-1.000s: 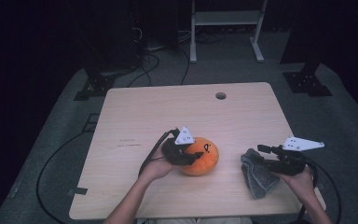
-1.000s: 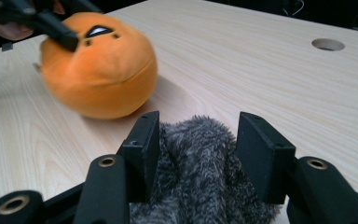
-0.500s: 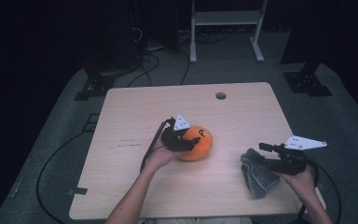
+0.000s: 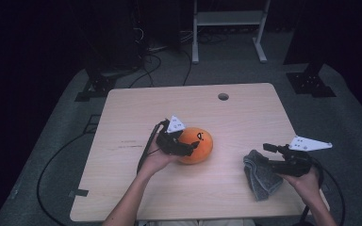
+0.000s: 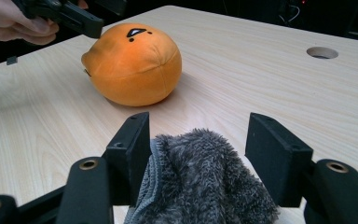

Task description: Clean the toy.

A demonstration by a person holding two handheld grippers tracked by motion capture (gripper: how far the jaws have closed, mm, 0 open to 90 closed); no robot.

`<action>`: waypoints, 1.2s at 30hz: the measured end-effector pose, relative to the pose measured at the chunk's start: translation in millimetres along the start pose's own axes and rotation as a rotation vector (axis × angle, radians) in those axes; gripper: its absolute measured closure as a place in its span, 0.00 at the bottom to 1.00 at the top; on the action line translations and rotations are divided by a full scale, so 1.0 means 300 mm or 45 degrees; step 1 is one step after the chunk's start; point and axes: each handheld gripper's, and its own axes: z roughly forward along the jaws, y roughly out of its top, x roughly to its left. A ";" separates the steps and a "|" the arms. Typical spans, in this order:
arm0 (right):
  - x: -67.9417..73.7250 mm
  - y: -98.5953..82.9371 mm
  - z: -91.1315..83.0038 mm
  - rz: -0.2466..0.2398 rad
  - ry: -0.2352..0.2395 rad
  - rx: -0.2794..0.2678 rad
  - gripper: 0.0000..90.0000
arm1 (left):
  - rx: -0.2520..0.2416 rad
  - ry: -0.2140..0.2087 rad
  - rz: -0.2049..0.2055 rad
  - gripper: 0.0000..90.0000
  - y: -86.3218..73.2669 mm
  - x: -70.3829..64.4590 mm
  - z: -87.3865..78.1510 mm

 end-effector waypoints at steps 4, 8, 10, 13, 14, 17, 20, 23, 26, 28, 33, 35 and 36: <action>0.001 0.001 -0.001 0.003 -0.003 0.003 0.42 | 0.003 0.001 0.007 0.19 -0.013 -0.001 -0.028; 0.002 0.002 -0.003 0.004 -0.002 0.002 0.42 | -0.007 -0.002 0.005 0.19 -0.026 0.000 -0.059; 0.002 0.002 -0.005 0.006 -0.001 -0.002 0.42 | 0.002 0.012 -0.001 0.17 -0.031 -0.001 -0.071; 0.002 0.003 -0.007 0.002 -0.004 -0.002 0.42 | -0.004 0.008 -0.006 0.16 -0.042 0.001 -0.088; 0.002 0.003 -0.008 0.003 -0.004 -0.004 0.42 | 0.003 0.003 -0.003 0.16 -0.044 0.003 -0.094; -0.002 0.003 -0.012 0.011 -0.006 -0.005 0.42 | -0.003 -0.010 -0.016 0.16 -0.054 0.004 -0.102; -0.003 0.002 -0.011 0.020 -0.007 -0.001 0.41 | 0.010 -0.023 -0.020 0.16 -0.070 0.003 -0.104; -0.004 0.002 -0.008 0.019 -0.005 0.005 0.41 | 0.005 -0.025 -0.035 0.16 -0.086 0.005 -0.109; -0.004 0.001 -0.005 0.023 -0.004 0.009 0.41 | 0.004 -0.015 -0.038 0.14 -0.096 0.008 -0.120; -0.004 0.001 -0.004 0.024 -0.005 0.013 0.40 | -0.002 -0.017 -0.040 0.13 -0.102 0.009 -0.128; -0.003 0.001 -0.002 0.024 -0.007 0.018 0.39 | -0.008 0.001 -0.040 0.12 -0.117 0.009 -0.146; -0.002 0.001 -0.001 0.025 -0.009 0.018 0.38 | -0.009 0.002 -0.052 0.12 -0.125 0.010 -0.154; -0.002 0.002 -0.001 0.025 -0.014 0.019 0.37 | -0.016 0.004 -0.053 0.11 -0.129 0.010 -0.156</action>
